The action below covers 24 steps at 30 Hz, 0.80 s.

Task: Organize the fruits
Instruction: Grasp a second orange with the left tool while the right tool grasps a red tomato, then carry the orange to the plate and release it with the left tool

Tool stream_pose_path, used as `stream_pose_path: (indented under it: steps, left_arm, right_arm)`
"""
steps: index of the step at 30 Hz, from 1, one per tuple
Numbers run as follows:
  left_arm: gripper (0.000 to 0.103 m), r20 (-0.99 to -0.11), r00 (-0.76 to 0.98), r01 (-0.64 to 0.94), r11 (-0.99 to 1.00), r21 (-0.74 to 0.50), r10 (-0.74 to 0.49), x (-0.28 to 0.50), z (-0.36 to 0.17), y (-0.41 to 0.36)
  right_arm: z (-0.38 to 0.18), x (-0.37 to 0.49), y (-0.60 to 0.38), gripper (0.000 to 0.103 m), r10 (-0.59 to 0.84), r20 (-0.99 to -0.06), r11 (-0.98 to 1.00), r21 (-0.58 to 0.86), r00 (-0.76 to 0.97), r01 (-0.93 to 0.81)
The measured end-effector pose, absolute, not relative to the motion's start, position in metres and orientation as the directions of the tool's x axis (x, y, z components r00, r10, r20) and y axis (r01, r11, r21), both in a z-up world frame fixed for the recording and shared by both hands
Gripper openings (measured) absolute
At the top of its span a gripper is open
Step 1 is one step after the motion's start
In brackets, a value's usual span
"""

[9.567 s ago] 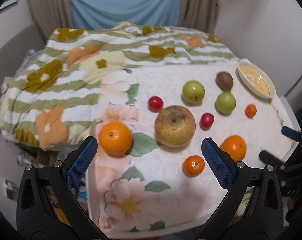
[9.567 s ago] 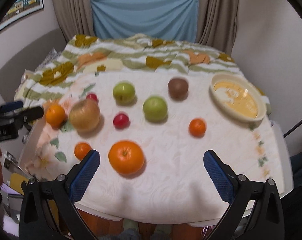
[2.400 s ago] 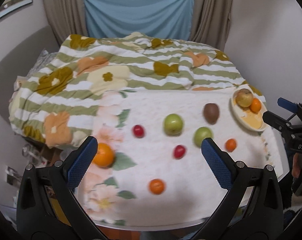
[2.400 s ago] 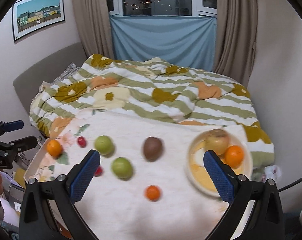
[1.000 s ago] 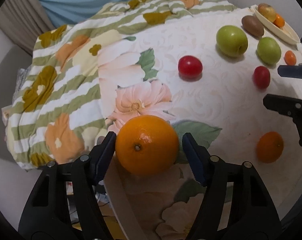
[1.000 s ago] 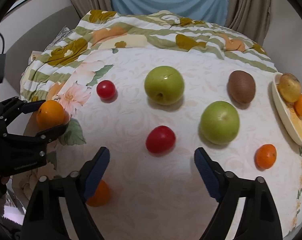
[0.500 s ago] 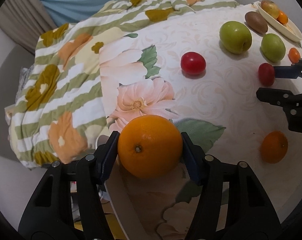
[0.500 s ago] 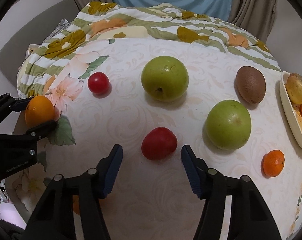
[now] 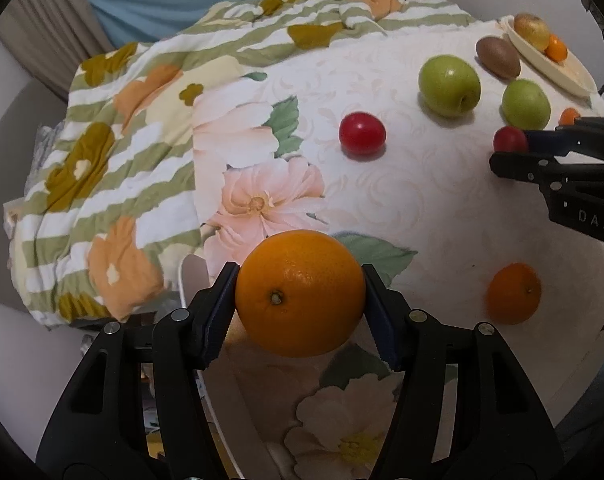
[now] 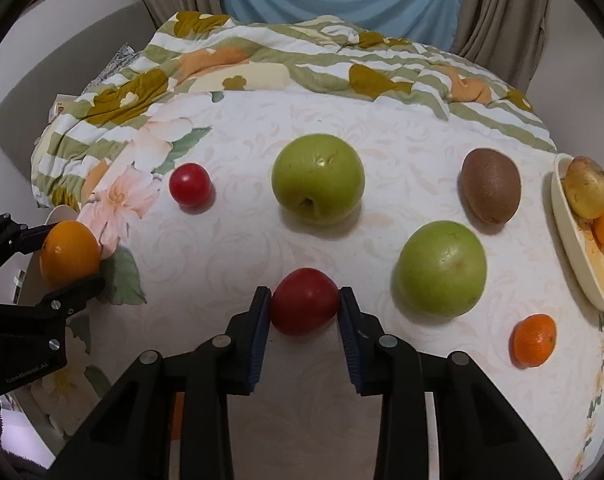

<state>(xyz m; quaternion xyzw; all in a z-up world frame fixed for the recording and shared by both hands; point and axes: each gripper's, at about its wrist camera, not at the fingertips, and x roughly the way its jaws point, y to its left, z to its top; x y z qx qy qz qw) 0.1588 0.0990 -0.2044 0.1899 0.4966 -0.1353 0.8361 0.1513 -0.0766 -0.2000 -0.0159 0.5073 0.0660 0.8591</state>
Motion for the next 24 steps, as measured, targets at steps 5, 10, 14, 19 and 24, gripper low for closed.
stream_pose_path:
  steps: [5,10,14,19,24]
  left_arm:
    - [0.067,-0.870,0.491,0.394,0.904,0.166,-0.054,0.155,-0.186,0.102]
    - [0.067,-0.851,0.520,0.384,0.909,0.160,-0.070,0.146,-0.166,0.102]
    - [0.067,-0.834,0.543,0.383,0.912,0.144,-0.097,0.137,-0.148,0.102]
    - [0.067,-0.804,0.579,0.387,0.913,0.127,-0.134,0.131,-0.123,0.095]
    - [0.067,-0.773,0.613,0.399,0.908,0.126,-0.162,0.127,-0.096,0.078]
  right_arm:
    - [-0.185,0.147,-0.074,0.031,0.105,-0.858,0.990,0.042,0.503,-0.136]
    - [-0.165,0.138,-0.075,0.031,0.112,-0.835,0.990,0.045,0.539,-0.137]
    - [-0.145,0.127,-0.078,0.031,0.111,-0.812,0.991,0.047,0.572,-0.124]
    - [-0.120,0.113,-0.087,0.031,0.105,-0.786,0.993,0.052,0.610,-0.103]
    - [-0.096,0.099,-0.107,0.031,0.094,-0.757,0.996,0.070,0.647,-0.063]
